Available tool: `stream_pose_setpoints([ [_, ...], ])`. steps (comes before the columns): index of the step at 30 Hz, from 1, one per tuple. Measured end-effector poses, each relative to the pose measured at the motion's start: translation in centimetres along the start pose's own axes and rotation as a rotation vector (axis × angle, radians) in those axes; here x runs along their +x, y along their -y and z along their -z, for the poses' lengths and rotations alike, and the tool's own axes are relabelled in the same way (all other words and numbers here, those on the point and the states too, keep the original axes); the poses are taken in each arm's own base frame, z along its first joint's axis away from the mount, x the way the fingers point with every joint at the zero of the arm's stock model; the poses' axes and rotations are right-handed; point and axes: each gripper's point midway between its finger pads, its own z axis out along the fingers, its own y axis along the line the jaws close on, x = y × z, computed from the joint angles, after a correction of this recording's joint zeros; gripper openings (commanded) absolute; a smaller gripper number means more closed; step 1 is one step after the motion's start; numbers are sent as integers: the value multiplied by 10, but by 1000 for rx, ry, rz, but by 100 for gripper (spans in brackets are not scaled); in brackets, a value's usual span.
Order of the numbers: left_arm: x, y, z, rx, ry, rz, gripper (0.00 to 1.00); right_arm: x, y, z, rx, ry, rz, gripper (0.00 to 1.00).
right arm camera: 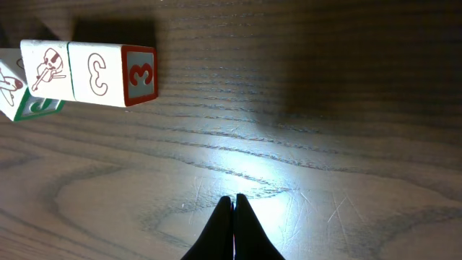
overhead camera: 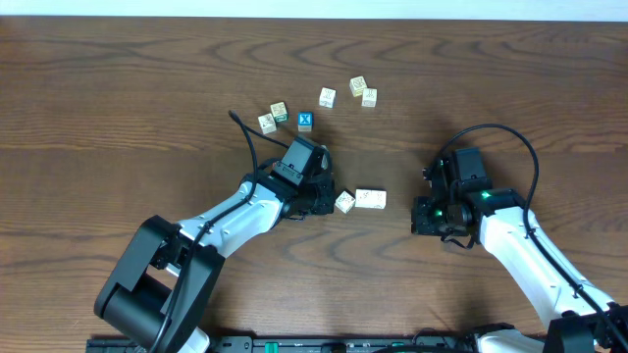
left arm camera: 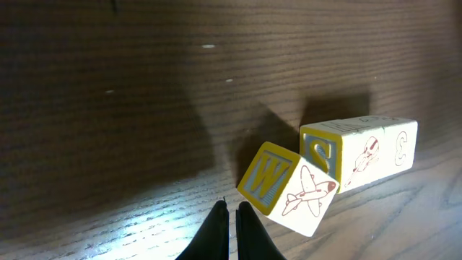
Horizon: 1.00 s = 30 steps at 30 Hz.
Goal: Lift 3 blocks
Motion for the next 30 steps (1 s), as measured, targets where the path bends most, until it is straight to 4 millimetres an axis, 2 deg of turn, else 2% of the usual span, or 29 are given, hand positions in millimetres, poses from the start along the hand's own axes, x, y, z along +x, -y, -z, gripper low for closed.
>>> stream_pose_setpoints([
  [15, 8, -6, 0, -25, -31, 98, 8, -1, 0, 0, -1, 4, 1, 1],
  [30, 21, 11, -4, 1, -63, 75, 8, -2, -1, 0, -2, 9, 2, 1],
])
